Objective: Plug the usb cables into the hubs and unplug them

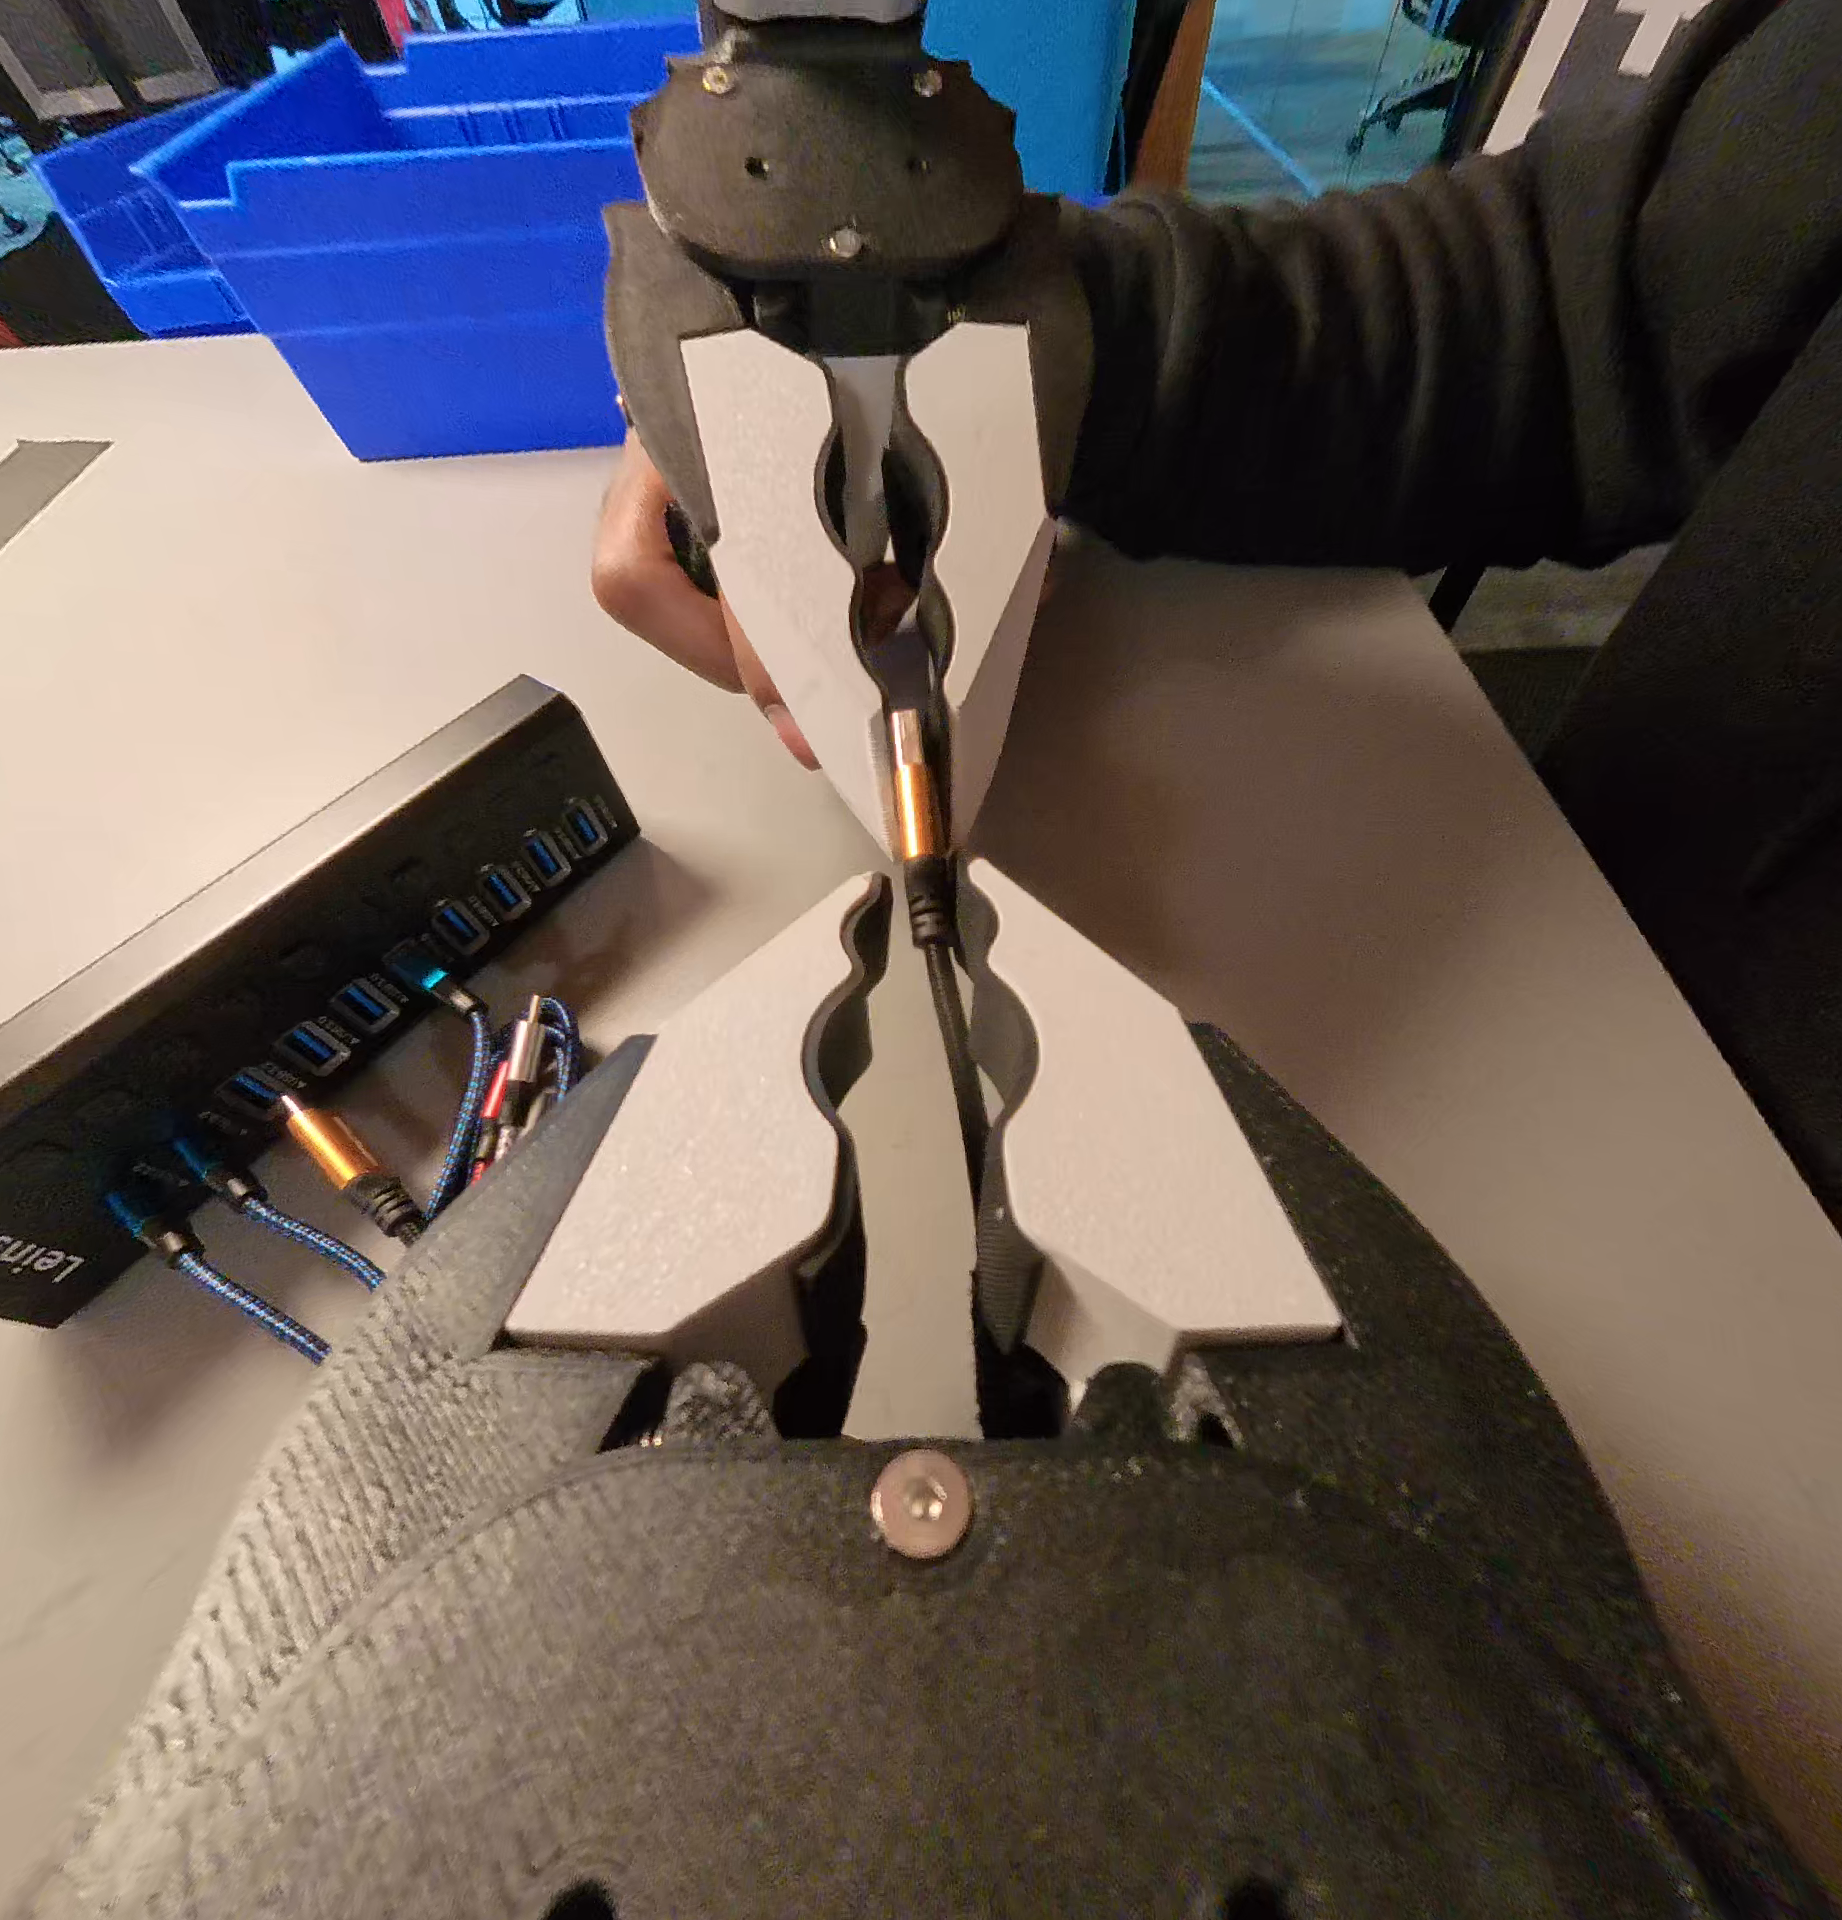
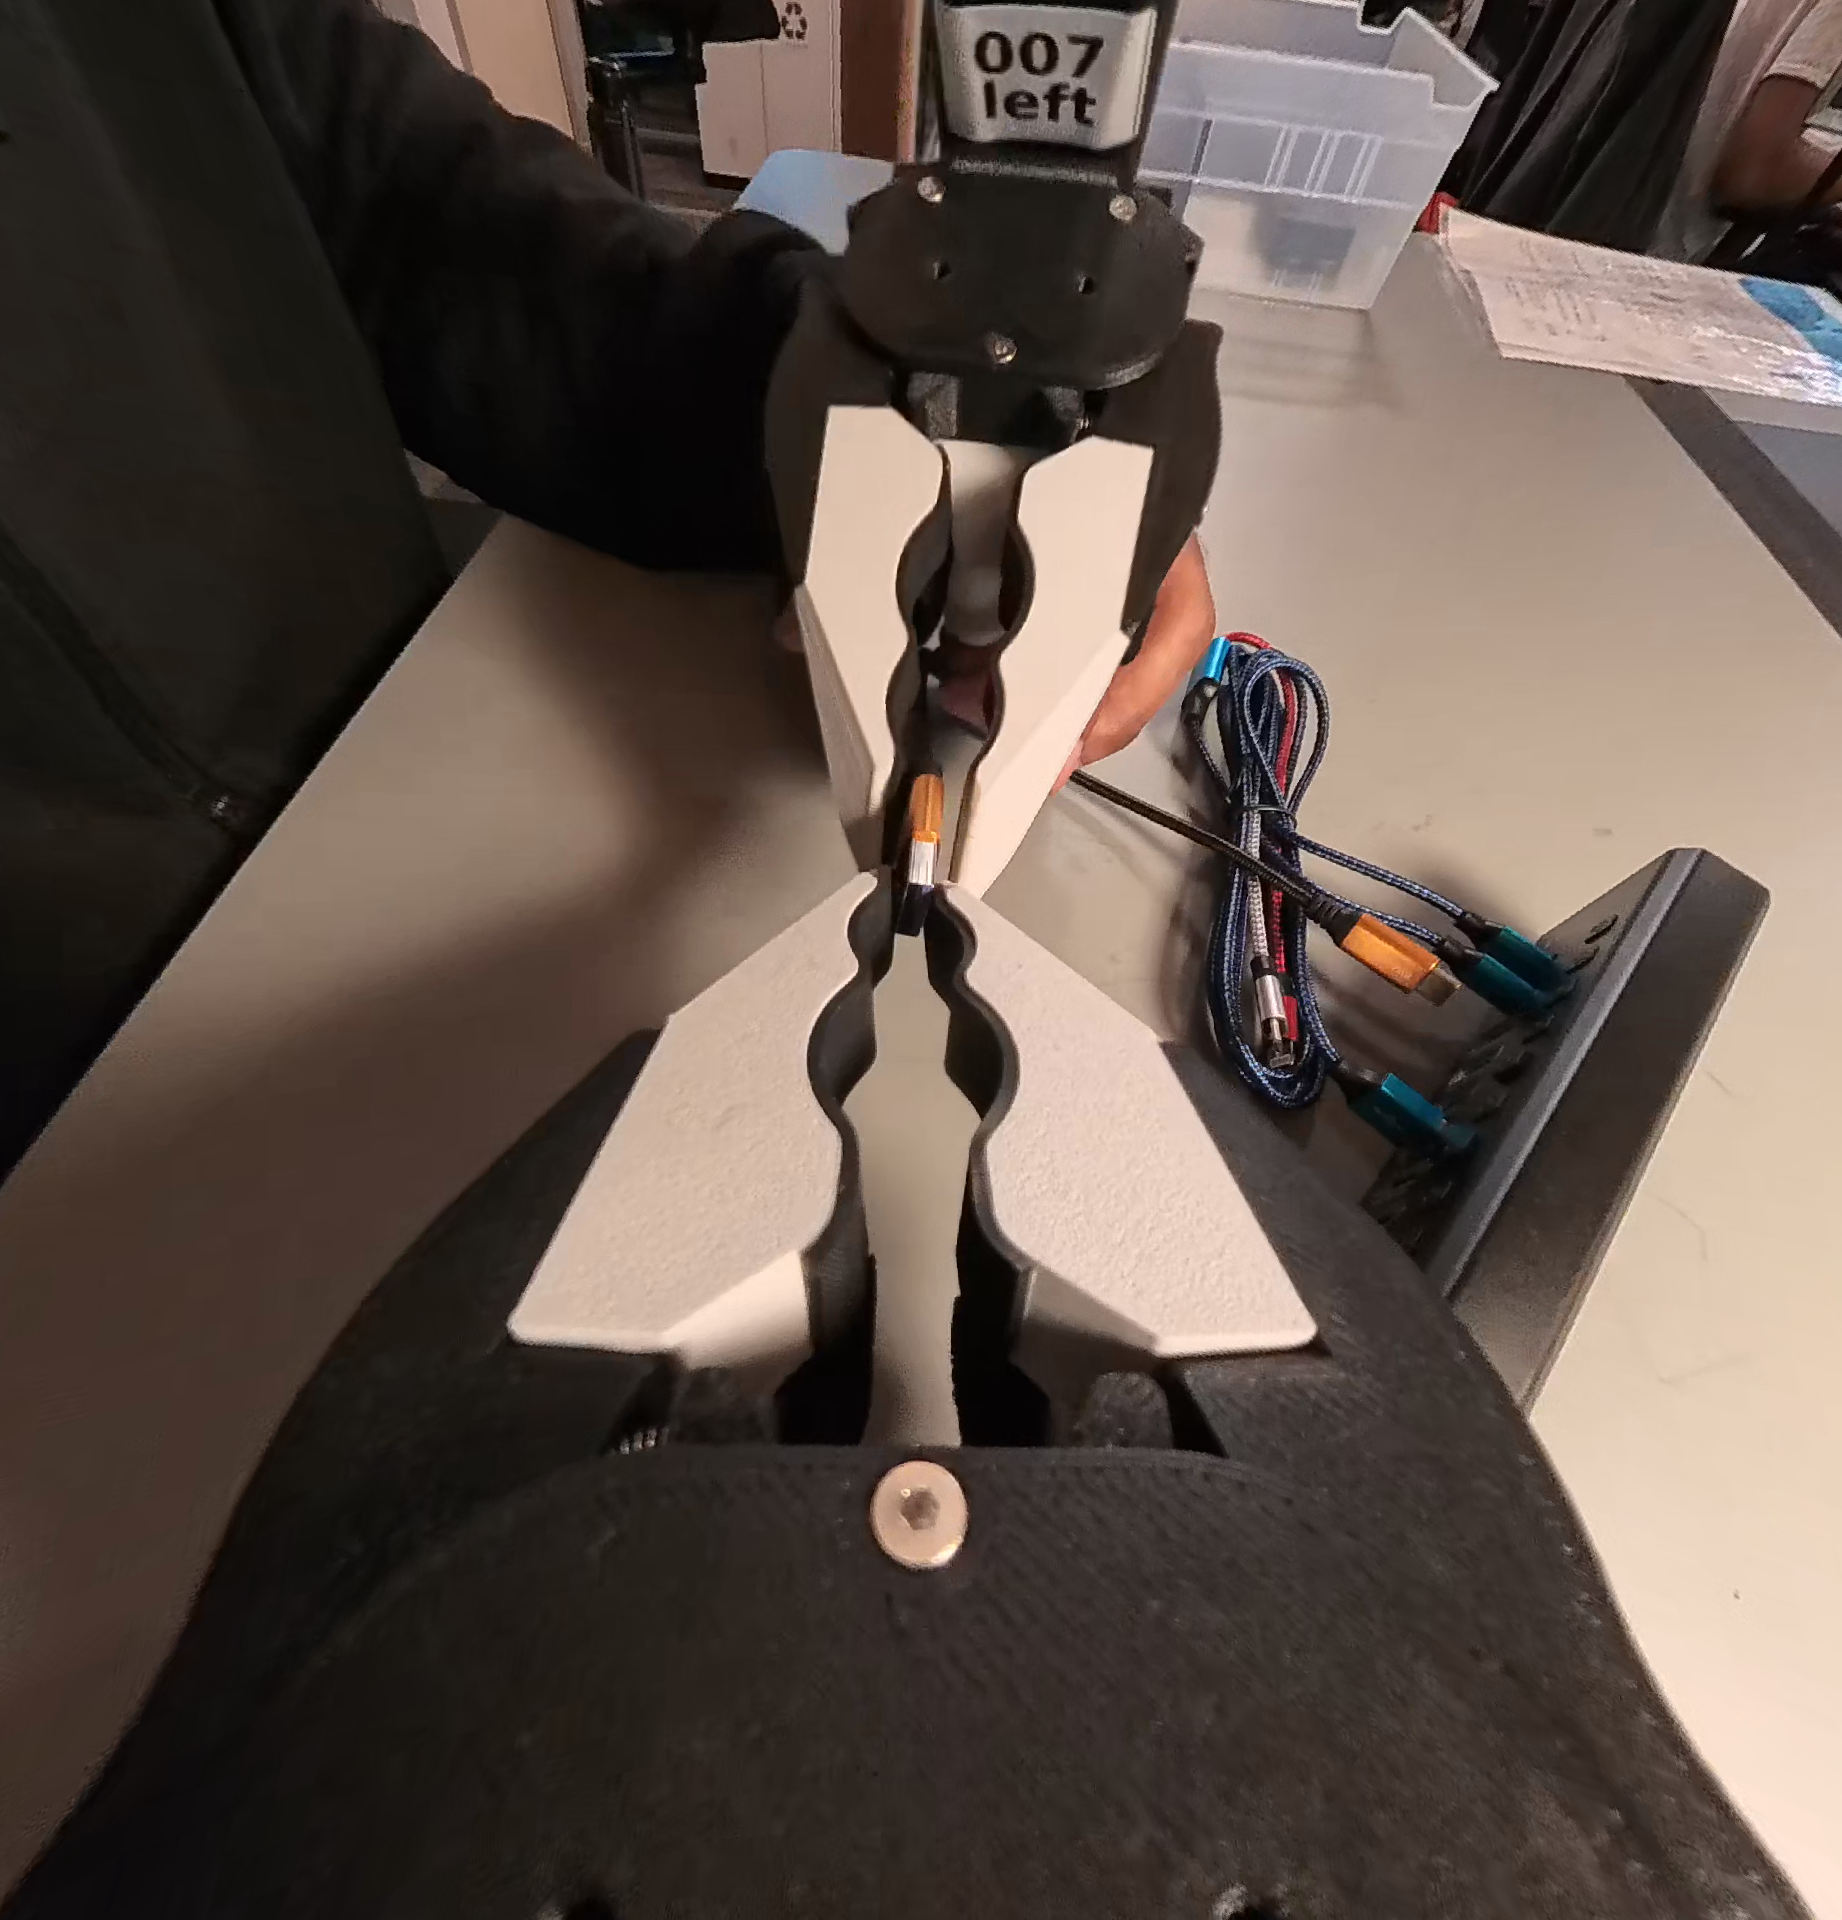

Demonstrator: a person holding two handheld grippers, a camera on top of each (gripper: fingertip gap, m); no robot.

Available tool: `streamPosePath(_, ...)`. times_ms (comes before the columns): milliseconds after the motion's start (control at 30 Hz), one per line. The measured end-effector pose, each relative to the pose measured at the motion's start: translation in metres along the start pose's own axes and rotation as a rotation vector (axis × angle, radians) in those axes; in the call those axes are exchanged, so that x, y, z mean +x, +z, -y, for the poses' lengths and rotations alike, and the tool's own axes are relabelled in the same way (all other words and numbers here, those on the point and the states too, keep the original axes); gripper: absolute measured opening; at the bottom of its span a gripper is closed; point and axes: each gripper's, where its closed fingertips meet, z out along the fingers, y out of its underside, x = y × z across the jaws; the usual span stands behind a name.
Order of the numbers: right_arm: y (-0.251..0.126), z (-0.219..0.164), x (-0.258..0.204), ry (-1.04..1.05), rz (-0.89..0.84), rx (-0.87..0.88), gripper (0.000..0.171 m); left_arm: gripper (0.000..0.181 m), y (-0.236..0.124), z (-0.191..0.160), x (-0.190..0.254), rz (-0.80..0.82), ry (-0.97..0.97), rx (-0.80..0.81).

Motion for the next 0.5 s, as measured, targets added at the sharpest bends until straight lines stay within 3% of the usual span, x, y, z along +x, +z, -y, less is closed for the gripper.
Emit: streamPosePath(500, -0.007, -0.0082, 0.009, 0.01, -0.036, -0.003, 0.005, 0.01, -0.0011, 0.0033, -0.0064, 0.049, 0.018, 0.02)
